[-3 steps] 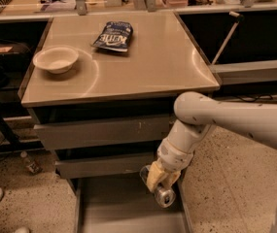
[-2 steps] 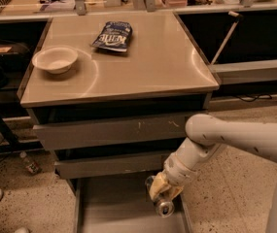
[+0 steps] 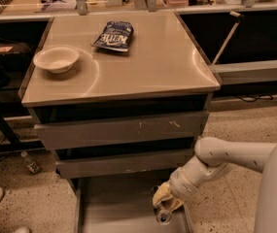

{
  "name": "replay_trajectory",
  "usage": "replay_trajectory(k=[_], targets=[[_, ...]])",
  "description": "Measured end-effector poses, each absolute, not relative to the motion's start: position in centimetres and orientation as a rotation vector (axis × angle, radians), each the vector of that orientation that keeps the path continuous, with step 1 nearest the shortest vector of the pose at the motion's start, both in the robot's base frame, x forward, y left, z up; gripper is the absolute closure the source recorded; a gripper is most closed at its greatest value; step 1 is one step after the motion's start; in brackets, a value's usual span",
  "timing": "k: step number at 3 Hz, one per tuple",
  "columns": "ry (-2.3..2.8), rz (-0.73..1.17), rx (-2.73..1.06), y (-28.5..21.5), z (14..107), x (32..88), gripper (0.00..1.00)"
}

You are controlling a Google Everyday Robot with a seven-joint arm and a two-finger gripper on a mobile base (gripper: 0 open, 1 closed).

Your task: Place redbull can into bottom drawer

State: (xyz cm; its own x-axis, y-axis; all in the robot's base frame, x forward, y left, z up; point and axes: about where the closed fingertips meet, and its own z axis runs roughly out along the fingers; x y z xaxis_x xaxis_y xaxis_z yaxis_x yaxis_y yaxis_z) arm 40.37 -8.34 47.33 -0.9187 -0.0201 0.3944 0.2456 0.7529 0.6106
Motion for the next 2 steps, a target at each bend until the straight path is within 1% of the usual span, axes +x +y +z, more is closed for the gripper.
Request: replay_trajectory(k=[1, 2], targets=[[-2.561, -0.972, -0.176, -8.2, 46.9, 40.1, 1.0], [-2.5, -1.035, -0.21, -6.3, 44.5, 39.2, 1.0]])
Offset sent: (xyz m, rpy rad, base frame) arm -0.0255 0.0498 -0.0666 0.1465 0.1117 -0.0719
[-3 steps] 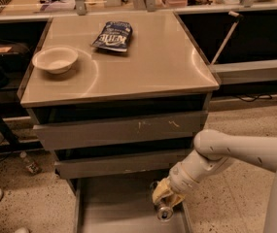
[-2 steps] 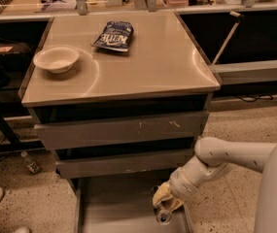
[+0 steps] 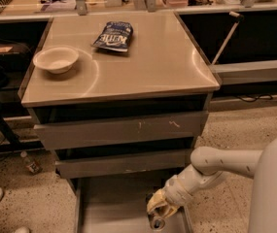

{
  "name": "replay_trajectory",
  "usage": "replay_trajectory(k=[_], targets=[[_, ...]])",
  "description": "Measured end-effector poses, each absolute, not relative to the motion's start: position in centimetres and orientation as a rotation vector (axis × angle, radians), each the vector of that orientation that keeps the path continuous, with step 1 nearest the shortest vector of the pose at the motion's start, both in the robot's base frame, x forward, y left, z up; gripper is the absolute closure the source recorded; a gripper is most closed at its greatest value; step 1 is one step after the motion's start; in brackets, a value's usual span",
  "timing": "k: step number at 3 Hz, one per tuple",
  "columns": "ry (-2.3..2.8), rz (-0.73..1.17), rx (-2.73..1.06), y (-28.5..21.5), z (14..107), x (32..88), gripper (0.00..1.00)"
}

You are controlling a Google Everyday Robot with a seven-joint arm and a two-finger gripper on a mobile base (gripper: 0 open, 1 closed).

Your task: Place redbull can into bottom drawer

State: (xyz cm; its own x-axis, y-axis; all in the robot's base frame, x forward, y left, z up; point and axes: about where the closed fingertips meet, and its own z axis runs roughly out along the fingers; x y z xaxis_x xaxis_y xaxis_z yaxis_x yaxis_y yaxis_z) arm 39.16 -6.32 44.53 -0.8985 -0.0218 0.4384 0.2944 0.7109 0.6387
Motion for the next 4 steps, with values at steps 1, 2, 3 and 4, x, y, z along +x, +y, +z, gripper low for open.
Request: replay_trajectory(k=[1, 2, 3, 4], targets=[[-2.443, -1.11, -0.242, -3.8, 42.0, 38.6, 1.0], [-2.414, -1.151, -0.254, -2.3, 40.6, 38.4, 1.0], [-2.412, -1.151, -0.254, -2.3, 40.5, 38.4, 1.0], [-2.387, -1.175, -0.256, -1.7, 39.5, 38.2, 1.0]])
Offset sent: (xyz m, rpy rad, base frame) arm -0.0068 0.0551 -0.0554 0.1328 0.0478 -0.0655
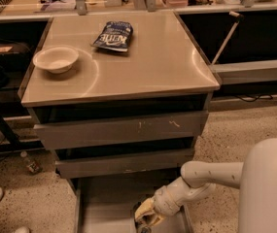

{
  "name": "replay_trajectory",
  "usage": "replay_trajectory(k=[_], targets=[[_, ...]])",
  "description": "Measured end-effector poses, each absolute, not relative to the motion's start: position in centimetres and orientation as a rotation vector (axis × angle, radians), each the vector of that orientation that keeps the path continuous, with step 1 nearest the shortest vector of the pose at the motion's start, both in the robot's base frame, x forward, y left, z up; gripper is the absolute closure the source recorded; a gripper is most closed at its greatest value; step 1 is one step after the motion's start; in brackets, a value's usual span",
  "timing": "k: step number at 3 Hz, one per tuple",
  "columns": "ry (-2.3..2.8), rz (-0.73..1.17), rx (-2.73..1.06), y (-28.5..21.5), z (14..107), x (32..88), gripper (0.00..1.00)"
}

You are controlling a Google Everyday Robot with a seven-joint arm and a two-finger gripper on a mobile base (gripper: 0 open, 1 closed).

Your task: Place redbull can into bottom drawer

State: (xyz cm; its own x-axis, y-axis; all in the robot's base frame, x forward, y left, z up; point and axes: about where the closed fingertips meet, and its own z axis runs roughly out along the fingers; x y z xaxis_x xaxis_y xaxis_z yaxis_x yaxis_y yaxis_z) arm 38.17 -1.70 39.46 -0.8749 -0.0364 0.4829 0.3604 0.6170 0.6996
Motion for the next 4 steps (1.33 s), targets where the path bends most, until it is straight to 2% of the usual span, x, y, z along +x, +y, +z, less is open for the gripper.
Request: replay_trajectory(k=[2, 4], targets=[[-2.347, -1.377, -0.388, -1.9, 35.2, 40.3, 1.0], [-2.298, -1.398, -0.463, -2.5, 32.4, 41.2, 1.0]])
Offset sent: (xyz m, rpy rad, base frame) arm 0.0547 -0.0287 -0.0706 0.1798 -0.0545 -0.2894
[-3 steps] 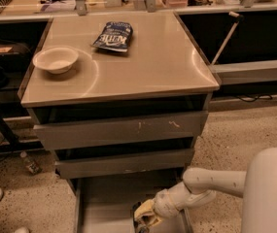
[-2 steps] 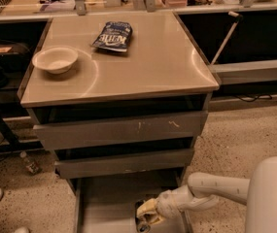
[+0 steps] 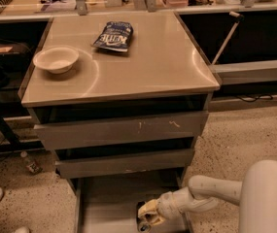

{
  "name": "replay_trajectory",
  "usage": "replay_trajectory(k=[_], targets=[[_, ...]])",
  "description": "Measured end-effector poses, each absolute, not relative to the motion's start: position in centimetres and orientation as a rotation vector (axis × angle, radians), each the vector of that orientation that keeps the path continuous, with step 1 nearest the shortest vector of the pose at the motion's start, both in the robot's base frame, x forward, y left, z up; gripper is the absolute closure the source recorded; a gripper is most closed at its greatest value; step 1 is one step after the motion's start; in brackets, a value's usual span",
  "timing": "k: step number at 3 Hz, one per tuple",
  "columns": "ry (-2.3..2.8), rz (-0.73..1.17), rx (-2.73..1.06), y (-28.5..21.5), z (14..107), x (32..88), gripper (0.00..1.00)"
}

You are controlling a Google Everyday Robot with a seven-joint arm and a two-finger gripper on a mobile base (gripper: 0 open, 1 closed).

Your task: Place redbull can into bottom drawer

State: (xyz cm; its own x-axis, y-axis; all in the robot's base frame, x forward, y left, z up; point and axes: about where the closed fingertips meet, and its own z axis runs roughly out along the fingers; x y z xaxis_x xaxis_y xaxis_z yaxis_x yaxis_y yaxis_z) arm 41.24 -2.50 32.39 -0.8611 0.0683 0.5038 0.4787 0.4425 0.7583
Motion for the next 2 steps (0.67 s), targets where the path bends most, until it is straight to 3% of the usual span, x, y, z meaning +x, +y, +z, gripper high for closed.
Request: replay_trajectory(k=[2], targets=[[-2.24, -1.517, -0.532, 2.2, 29.2, 40.9, 1.0]])
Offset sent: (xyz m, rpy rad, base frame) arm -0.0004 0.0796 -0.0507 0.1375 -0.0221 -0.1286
